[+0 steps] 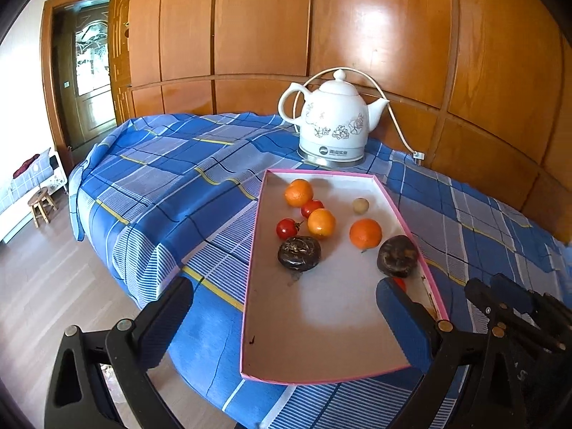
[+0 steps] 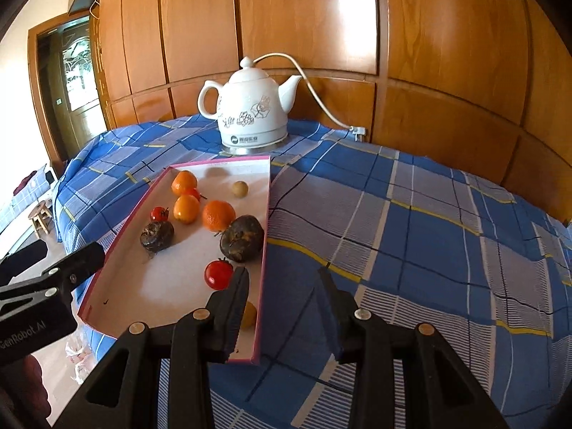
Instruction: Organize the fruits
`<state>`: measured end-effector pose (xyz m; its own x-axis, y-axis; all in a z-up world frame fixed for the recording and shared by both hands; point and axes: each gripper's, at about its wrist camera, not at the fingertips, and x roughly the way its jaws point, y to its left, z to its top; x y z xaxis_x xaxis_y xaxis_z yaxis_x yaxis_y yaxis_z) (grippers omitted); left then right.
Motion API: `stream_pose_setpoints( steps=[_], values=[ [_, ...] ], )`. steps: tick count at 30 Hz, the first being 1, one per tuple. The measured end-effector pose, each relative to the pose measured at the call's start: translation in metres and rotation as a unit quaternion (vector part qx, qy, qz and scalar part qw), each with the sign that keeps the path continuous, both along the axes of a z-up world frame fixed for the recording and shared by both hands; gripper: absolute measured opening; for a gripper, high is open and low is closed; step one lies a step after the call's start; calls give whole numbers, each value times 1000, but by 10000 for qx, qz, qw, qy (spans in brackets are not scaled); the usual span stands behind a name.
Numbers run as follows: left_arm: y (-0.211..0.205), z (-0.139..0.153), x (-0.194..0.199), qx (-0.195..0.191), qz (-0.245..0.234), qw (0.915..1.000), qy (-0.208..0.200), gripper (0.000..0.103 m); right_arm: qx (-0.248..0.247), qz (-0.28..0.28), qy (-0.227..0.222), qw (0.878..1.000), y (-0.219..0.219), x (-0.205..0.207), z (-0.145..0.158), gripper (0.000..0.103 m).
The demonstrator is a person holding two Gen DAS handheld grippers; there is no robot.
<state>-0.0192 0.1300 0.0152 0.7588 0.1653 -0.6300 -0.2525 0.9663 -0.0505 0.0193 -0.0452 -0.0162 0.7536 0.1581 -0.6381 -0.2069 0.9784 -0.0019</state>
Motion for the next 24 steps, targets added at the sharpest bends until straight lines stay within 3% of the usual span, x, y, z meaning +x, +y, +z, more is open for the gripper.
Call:
stream_pose_setpoints(
  steps=[24],
  values=[
    [12, -2, 3, -21, 170, 9998, 53, 103, -107, 195, -64, 9997, 13, -4, -2, 39]
  ],
)
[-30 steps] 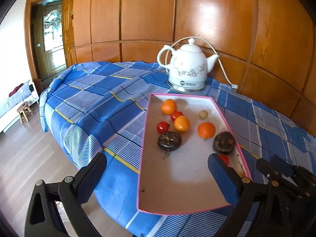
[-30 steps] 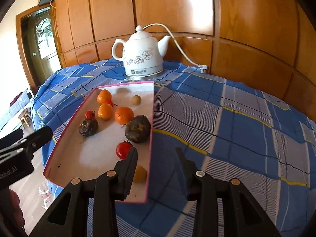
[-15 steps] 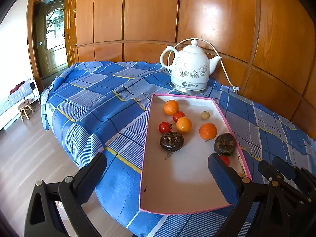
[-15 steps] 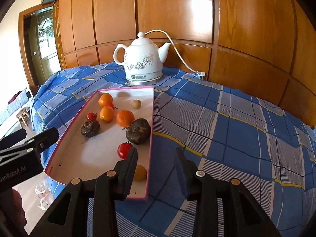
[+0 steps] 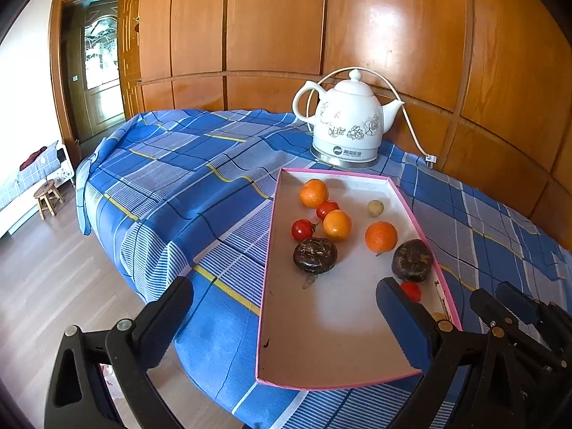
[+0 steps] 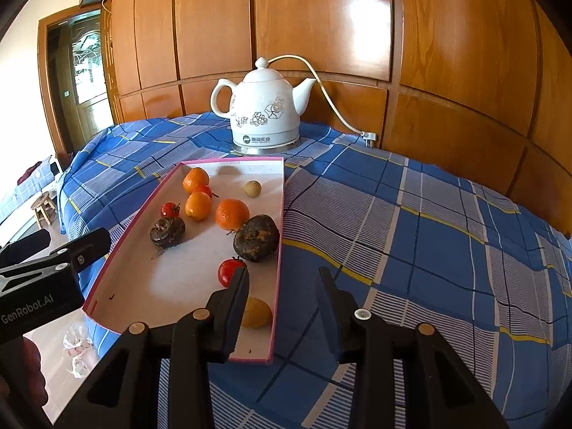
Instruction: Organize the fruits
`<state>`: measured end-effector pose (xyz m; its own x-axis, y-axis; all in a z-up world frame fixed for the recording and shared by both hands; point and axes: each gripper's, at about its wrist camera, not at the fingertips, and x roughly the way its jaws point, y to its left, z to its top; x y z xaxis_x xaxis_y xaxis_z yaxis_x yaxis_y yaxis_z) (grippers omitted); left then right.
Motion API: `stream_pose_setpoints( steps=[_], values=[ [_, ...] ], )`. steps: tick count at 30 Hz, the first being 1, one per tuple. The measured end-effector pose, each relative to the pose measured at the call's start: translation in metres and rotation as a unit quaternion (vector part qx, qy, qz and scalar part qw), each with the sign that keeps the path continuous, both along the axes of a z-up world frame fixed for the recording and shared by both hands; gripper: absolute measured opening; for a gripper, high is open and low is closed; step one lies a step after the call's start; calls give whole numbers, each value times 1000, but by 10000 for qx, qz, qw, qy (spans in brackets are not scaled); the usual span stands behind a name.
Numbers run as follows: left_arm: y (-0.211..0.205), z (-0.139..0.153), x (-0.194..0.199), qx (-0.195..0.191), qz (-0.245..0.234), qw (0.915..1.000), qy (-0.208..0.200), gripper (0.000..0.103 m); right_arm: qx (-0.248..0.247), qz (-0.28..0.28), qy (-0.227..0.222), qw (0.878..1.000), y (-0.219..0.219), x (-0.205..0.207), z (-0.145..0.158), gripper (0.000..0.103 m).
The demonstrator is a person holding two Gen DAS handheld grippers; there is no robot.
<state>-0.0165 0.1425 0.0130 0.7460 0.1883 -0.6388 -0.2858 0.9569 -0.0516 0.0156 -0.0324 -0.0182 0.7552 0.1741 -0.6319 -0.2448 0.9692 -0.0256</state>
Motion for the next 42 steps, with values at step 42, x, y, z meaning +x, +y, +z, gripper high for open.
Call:
stream_pose_setpoints(
  steps=[42],
  values=[
    [-1, 6, -1, 30, -6, 10000, -78, 103, -175, 216, -166, 9995, 11, -5, 4, 39]
  ],
)
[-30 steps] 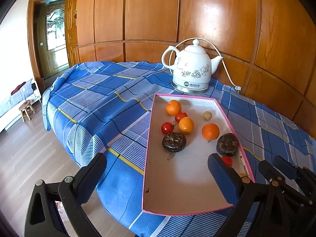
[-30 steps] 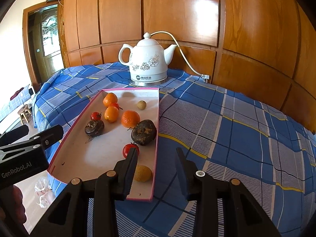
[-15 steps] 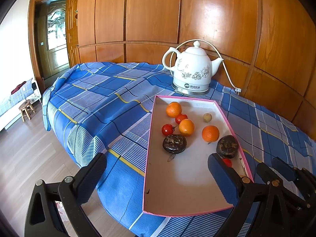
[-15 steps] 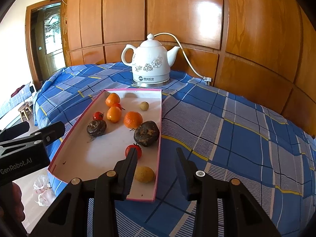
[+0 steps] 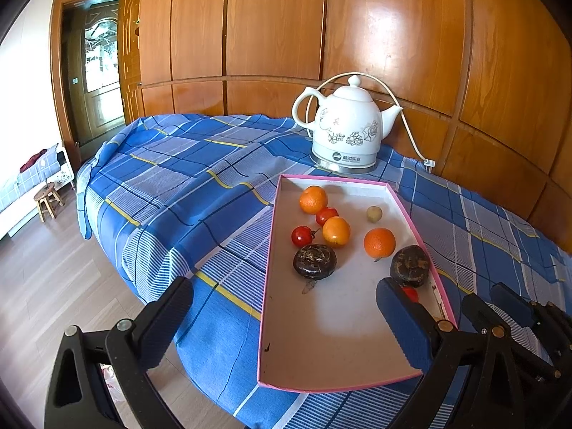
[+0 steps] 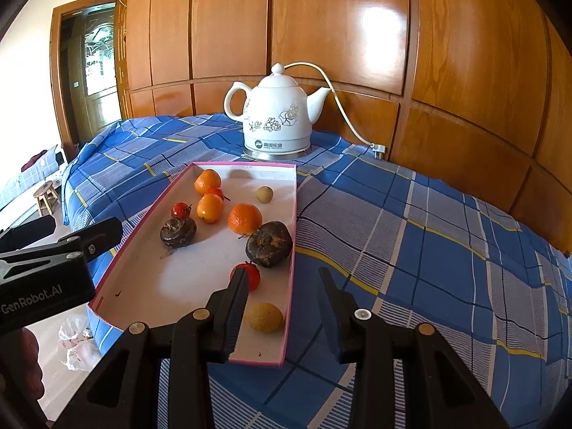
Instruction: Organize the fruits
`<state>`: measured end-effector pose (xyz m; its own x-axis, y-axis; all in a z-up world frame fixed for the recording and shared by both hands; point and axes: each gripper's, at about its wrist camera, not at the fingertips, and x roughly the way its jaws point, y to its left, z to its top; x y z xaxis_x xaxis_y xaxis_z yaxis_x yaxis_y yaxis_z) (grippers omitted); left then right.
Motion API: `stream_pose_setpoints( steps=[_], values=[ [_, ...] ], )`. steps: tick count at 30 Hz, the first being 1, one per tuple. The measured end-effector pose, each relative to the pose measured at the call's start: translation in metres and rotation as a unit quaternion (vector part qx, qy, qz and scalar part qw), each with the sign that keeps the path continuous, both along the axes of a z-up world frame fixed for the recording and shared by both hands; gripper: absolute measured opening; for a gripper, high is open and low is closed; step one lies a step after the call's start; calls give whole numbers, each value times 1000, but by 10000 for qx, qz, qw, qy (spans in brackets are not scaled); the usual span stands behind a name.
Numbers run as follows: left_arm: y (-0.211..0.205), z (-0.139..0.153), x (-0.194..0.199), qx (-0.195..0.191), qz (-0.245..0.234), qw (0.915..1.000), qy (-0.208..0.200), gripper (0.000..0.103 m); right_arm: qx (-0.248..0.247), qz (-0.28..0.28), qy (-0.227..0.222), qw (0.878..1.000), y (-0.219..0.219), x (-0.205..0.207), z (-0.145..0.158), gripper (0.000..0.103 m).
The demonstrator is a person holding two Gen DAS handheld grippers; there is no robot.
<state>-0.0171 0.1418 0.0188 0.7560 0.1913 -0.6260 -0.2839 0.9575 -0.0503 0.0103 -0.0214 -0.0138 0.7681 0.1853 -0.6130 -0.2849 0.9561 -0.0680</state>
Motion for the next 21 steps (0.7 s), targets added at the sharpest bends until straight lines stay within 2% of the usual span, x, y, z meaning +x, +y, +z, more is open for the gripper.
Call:
stream_pose_setpoints(
  steps=[15, 21],
  values=[
    [-3, 2, -1, 47, -51, 10000, -58, 103, 0, 9, -29, 10000, 0, -1, 1, 39],
    [-5, 7, -4, 129, -101, 9996, -228, 103, 29, 16, -22, 10000, -1, -1, 1, 39]
  ],
)
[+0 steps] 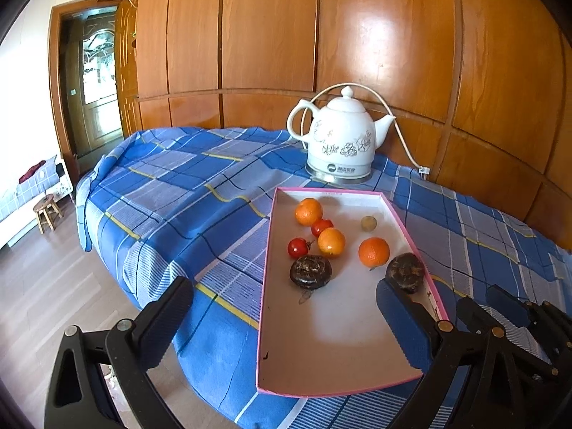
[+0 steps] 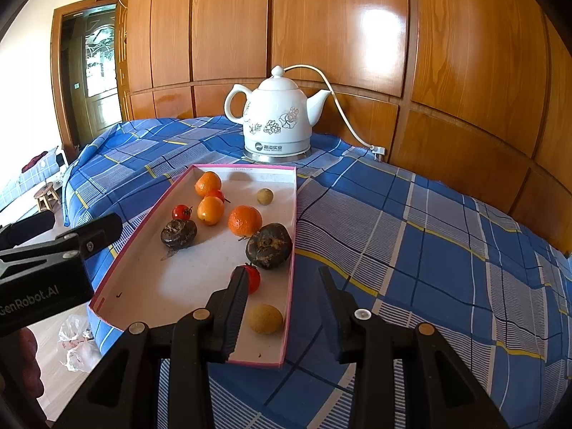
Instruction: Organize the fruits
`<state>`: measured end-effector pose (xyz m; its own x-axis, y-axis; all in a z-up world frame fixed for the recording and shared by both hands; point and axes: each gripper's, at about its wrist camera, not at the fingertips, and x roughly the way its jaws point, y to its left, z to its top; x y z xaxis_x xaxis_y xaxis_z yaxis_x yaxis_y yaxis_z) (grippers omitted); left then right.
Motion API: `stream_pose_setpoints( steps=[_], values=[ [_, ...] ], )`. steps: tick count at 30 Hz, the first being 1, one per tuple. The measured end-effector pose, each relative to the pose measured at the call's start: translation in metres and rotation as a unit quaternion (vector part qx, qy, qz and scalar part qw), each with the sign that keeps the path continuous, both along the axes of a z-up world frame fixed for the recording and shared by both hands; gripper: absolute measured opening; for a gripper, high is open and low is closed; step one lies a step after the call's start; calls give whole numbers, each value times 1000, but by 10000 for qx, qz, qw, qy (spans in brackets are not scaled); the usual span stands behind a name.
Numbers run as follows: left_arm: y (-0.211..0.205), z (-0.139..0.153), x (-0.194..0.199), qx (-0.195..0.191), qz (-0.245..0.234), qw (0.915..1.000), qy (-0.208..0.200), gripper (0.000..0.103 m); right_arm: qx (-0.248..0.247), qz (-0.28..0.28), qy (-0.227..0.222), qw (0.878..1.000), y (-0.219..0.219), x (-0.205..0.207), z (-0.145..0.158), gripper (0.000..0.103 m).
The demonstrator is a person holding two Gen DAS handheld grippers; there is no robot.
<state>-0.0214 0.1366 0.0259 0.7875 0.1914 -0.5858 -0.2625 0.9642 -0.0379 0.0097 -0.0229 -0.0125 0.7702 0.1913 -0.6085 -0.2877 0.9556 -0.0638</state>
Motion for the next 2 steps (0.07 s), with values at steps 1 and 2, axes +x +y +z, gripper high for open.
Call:
stream_pose_setpoints(
  steps=[1, 2],
  values=[
    [0, 0, 0, -6, -14, 10000, 6, 103, 32, -12, 17, 10000, -2, 1, 0, 39],
    [0, -1, 1, -22, -41, 10000, 19, 103, 85, -48, 27, 9999, -5, 2, 1, 39]
  ],
)
